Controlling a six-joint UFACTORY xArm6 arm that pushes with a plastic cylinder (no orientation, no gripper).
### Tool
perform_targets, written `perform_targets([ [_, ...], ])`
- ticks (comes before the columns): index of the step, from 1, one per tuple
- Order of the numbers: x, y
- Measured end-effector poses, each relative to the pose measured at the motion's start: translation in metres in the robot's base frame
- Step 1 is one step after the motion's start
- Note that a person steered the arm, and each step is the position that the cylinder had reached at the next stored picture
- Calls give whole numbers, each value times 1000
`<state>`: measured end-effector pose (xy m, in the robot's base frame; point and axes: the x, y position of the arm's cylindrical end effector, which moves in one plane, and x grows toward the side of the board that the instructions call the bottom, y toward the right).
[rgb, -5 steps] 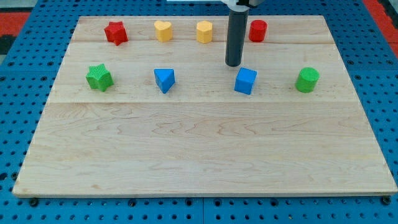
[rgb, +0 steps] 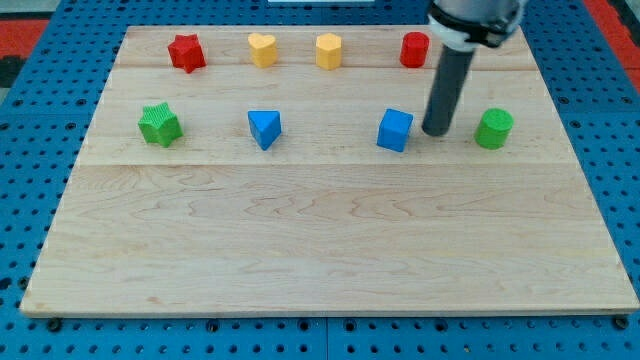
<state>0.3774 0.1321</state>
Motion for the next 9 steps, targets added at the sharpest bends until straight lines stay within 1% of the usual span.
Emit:
perform_targets([
  [1,-21,54],
  [2,31,69],
  [3,103,32],
  [4,59,23],
  [5,45,53],
  [6,128,68],
  [7,133,37],
  [8,53,33],
  [9,98,146],
])
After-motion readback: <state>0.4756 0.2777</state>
